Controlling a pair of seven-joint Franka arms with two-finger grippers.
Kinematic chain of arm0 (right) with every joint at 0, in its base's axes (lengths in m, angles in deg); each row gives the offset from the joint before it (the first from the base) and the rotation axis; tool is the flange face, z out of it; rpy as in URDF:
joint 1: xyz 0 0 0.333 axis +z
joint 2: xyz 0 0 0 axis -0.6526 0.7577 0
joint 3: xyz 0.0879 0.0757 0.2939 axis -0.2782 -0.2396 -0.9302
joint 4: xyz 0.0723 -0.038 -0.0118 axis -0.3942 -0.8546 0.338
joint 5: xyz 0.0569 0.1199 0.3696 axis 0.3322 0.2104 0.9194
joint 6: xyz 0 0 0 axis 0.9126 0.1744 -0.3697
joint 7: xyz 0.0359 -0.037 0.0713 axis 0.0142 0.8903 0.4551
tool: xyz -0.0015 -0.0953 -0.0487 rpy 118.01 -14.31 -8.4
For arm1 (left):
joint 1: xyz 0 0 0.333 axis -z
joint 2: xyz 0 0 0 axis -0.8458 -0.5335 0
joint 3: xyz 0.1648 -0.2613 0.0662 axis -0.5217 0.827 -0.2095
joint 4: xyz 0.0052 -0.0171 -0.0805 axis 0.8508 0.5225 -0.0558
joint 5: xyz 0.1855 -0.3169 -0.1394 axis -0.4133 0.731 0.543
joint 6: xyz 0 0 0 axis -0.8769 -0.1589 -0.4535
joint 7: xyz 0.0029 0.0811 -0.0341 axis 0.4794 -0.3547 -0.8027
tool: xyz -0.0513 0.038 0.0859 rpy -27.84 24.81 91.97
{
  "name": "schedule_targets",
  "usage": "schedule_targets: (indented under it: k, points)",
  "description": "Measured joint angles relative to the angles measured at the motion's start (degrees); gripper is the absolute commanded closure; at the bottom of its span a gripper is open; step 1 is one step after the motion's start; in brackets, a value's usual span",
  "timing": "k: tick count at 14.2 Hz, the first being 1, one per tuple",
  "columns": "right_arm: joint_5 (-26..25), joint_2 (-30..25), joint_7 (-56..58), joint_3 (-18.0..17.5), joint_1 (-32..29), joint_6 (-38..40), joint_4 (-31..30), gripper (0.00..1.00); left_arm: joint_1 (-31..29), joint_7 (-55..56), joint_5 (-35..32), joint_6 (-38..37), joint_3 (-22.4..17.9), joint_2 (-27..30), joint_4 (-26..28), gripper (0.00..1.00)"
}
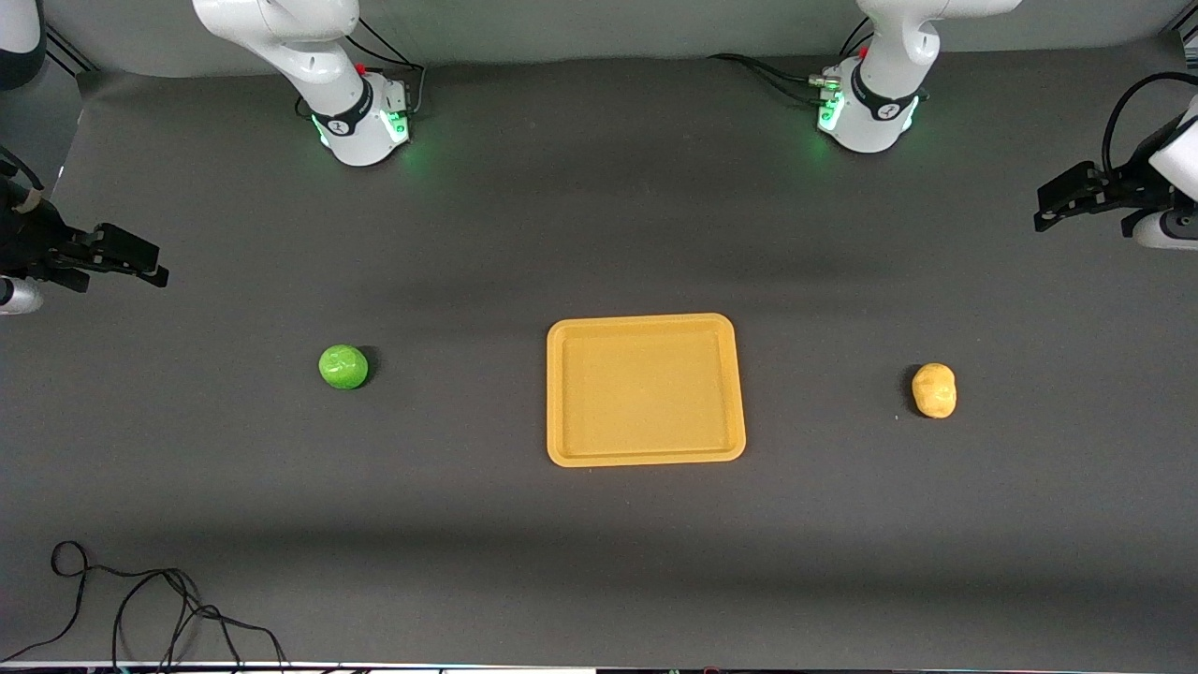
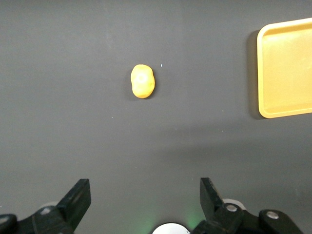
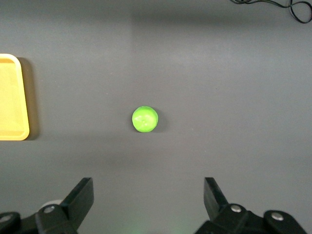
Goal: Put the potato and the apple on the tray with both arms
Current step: 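Move the left gripper toward the yellow potato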
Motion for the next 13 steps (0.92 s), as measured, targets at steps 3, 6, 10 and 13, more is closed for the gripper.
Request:
schedule_targets:
  k: [3,6,10,13]
  points:
    - [0.0,0.0,0.0,0.0,0.0,0.0,0.0,0.00,0.0,0.0,0.0,0.0,0.0,0.7,-0.1,0.00]
    - [0.0,0.0,0.0,-0.3,0.0,0.0,-0.1,0.00,0.0,0.0,0.0,0.0,0.0,0.7,0.0,0.00]
    - [0.0,0.0,0.0,-0.2,0.0,0.0,-0.4,0.00,-0.1,0.0,-0.1,1.8,-0.1,-0.4,0.8,0.00]
    - [0.0,0.0,1.6,-0.1,0.0,0.2,-0.5,0.00,-0.7,0.1,-0.1,6.9,-0.2,-3.7,3.1,0.00]
